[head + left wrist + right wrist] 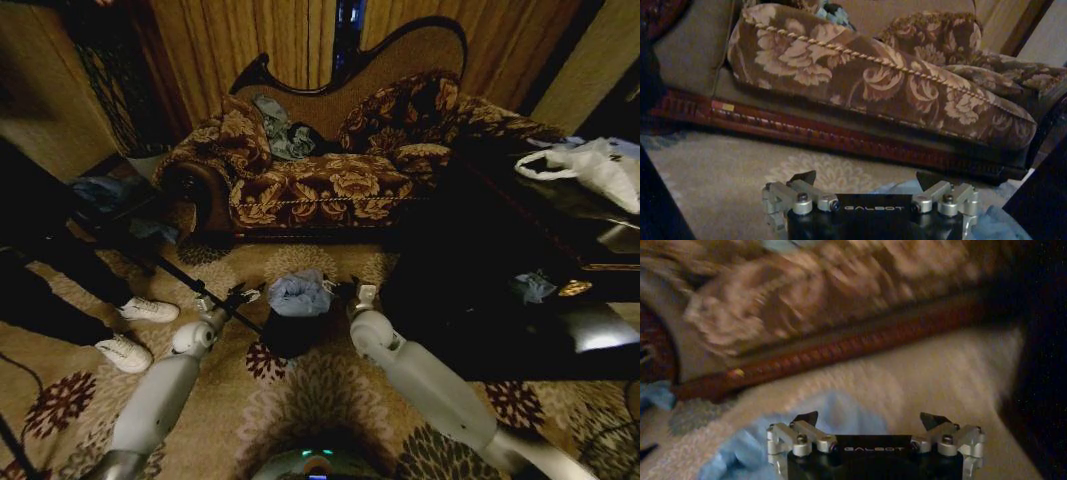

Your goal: Place a garbage bag over the trash bin.

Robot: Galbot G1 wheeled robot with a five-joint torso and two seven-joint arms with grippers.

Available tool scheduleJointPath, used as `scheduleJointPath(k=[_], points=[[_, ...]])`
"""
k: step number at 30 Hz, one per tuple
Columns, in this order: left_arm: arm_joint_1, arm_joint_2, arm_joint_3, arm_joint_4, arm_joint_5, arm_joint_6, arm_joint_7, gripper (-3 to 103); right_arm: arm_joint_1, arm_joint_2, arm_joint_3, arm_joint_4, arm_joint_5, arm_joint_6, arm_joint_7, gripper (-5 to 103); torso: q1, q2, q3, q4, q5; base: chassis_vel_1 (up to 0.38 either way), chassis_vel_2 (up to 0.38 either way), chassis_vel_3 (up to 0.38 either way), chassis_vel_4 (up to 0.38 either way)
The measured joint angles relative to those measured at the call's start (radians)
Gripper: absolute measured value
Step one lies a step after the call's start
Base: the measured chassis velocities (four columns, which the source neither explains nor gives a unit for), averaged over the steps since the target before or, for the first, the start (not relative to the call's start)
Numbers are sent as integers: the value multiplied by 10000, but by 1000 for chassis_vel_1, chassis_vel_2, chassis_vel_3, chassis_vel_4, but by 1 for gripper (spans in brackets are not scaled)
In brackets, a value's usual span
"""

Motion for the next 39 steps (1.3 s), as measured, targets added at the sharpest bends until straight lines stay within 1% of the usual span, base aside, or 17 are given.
scheduleJointPath(k=[1, 2, 3, 4, 5, 6, 7, 10, 13, 14, 19, 22, 26, 32, 35, 36, 39], points=[[14, -2, -48, -100, 0, 19, -68, 100, -203, 56, 141, 128, 534, -12, 380, 100, 0, 0, 0, -1, 0, 0, 0, 0, 0], [1, -12, -102, -193, -5, 54, -155, 100, -506, 171, 368, 324, 1417, -38, 975, 100, 0, 0, 0, -1, 1, 0, 0, 0, 0], [1, -12, -102, -193, -5, 54, -155, 100, -506, 171, 368, 324, 1417, -38, 975, 100, 0, 0, 0, -1, 1, 0, 0, 0, 0], [-25, -18, -117, -225, -16, 93, -202, 100, -673, 237, 491, 432, 1968, -64, 1313, 100, 0, 0, 0, -1, 0, 0, 0, 0, 0], [-60, -20, -127, -263, -41, 129, -273, 100, -784, 277, 569, 502, 2317, -84, 1536, 100, 0, 0, 0, 0, -1, 0, 0, 0, 0], [-105, -23, -139, -338, -90, 165, -419, 100, -1007, 359, 703, 628, 2908, -96, 1973, 100, 0, 0, 0, -1, 0, 0, 0, 0, 0], [-105, -23, -139, -338, -90, 165, -419, 100, -1007, 359, 703, 628, 2908, -96, 1973, 100, 0, 0, 0, -1, 0, 0, 0, 0, 0], [-143, -57, -241, -674, -172, 285, -719, 100, -1379, 530, 832, 750, 3539, -19, 2476, 100, 0, 0, 0, -2, 0, 0, 0, 0, 0], [-145, -66, -295, -813, -173, 307, -785, 100, -1491, 669, 817, 645, 3470, 10, 2456, 100, 0, 0, 0, -1, 0, 0, 0, 0, 0], [-153, -61, -301, -882, -174, 319, -807, 100, -1509, 870, 740, 444, 3278, 50, 2373, 100, 0, 0, 0, -1, 0, 0, 0, 0, 0], [-211, -51, -226, -867, -168, 314, -811, 100, -1407, 1219, 603, 165, 3194, 94, 2337, 100, 0, 0, 1, 0, -1, 0, 0, 0, 0], [-195, -49, -190, -806, -147, 269, -797, 100, -1160, 1598, 444, -148, 3138, 137, 2351, 100, 0, -1, 1, -1, -1, 0, 0, 0, 0], [-149, -57, -196, -821, -149, 255, -790, 100, -947, 1849, 356, -443, 3080, 166, 2413, 100, 1, -2, 1, 1, -3, 0, 0, 0, 0], [-220, -42, -170, -836, -184, 255, -790, 100, -833, 1975, 203, -746, 2964, 169, 2447, 101, 1, -2, 1, -1, -1, 0, 0, 0, 0], [-249, 37, -167, -880, -295, 252, -789, 100, -783, 1931, -9, -903, 2947, 177, 2509, 93, 1, -2, 1, -1, -1, 0, 0, 0, 0], [-249, 37, -167, -880, -295, 252, -789, 100, -783, 1931, -9, -903, 2947, 177, 2509, 93, 1, -2, 1, -1, -1, 0, 0, 0, 0], [-256, 55, -171, -920, -393, 242, -784, 100, -637, 1960, -208, -1062, 2982, 254, 2650, 78, 1, -2, 1, -1, 0, 0, 0, 0, 0]])
